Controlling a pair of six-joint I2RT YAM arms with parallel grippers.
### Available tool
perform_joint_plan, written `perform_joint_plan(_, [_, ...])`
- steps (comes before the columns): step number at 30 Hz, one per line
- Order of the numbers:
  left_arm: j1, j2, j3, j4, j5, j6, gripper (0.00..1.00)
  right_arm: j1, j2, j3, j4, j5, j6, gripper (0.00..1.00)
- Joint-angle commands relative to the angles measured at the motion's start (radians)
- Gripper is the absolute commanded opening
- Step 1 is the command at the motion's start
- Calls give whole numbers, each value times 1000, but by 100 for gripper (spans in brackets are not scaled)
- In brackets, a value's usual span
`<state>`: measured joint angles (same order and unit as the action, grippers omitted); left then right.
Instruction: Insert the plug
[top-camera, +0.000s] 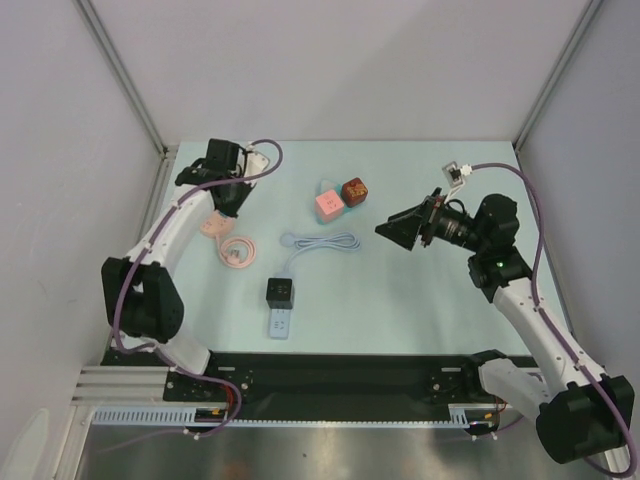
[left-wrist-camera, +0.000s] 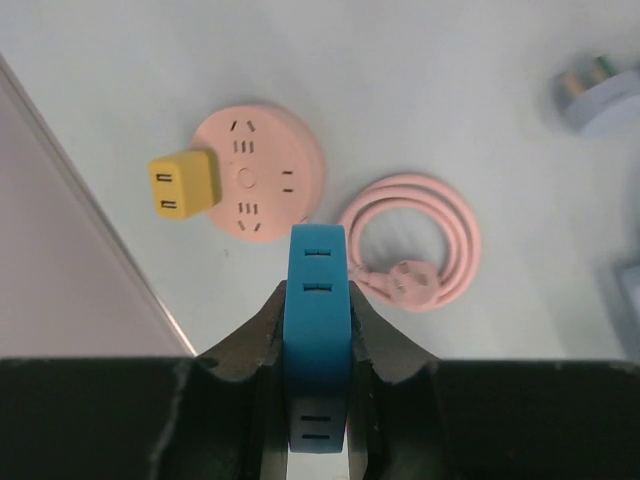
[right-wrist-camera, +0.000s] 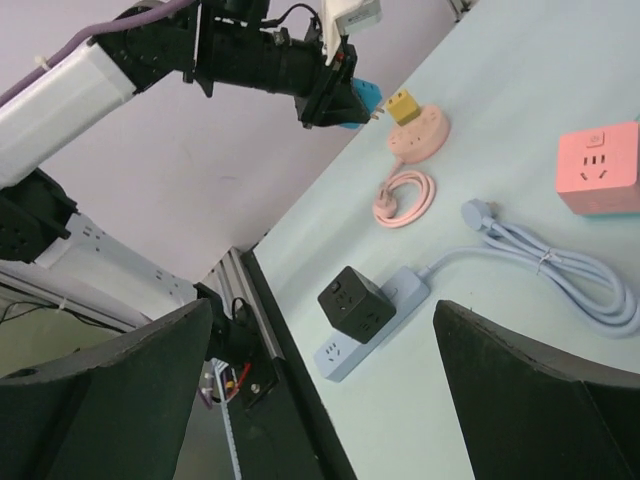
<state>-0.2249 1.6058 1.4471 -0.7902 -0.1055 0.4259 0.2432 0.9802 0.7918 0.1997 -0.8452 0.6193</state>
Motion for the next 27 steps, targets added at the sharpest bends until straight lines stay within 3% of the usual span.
perform_joint_plan(1, [70, 46, 74, 34, -22, 155, 0, 22, 26, 24, -45, 15, -95, 100])
perform_joint_plan(9, [188, 331, 349, -154, 90, 160, 0, 120, 69, 43, -36, 57, -108, 100])
perform_joint_plan(17, [208, 396, 323, -176, 173, 175, 0, 137, 81, 67, -100, 84, -161, 100])
perform_joint_plan(27, [213, 417, 271, -156, 165, 195, 0, 145, 89, 73, -105, 83, -168, 100])
